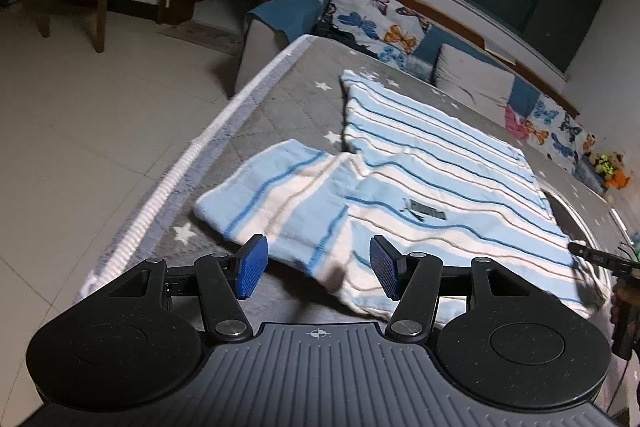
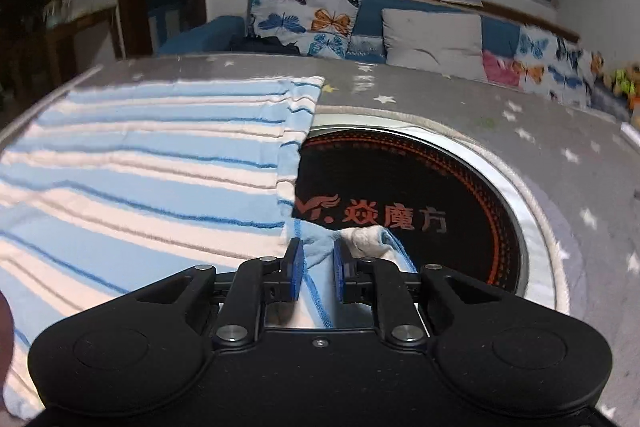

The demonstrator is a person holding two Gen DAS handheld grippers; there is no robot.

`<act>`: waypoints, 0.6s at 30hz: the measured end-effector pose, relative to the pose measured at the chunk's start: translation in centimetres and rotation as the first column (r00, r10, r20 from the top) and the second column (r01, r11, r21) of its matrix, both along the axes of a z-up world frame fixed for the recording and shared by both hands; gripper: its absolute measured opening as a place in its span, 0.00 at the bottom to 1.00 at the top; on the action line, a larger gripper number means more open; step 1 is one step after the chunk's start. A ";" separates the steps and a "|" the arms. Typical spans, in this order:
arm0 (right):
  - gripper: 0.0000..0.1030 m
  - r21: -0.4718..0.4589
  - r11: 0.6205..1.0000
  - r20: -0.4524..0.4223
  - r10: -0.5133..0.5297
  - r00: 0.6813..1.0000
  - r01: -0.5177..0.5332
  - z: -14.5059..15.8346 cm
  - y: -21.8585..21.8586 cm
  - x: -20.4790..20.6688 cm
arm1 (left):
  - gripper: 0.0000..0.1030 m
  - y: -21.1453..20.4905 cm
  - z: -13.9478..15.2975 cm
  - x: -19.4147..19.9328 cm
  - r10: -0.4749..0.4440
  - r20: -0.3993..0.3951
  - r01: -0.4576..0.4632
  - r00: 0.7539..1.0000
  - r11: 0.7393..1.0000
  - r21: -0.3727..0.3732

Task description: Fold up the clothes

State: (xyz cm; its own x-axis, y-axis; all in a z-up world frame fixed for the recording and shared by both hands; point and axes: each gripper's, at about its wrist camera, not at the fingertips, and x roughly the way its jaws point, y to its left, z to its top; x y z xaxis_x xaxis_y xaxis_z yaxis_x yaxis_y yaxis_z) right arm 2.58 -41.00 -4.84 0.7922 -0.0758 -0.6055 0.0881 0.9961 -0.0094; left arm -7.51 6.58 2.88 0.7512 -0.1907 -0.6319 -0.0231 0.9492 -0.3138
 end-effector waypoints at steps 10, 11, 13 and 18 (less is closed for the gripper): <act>0.28 -0.012 0.991 0.033 0.136 0.990 -0.136 1.6 2.9 -4.6 | 0.56 1.8 -0.9 1.5 0.090 -0.018 -0.090 0.996 0.996 -0.020; 0.30 -0.014 0.988 0.021 0.155 0.988 -0.155 1.3 3.5 -5.2 | 0.56 1.8 -1.1 1.7 0.095 -0.024 -0.095 0.995 0.995 -0.012; 0.31 -0.020 0.985 -0.002 0.174 0.985 -0.174 0.8 4.3 -5.6 | 0.54 1.7 -1.4 2.1 0.098 -0.034 -0.098 0.995 0.995 0.001; 0.35 -0.049 0.970 -0.002 0.237 0.971 -0.237 1.2 6.5 -6.6 | 0.35 1.4 -1.8 2.7 0.095 -0.030 -0.094 0.995 0.994 0.048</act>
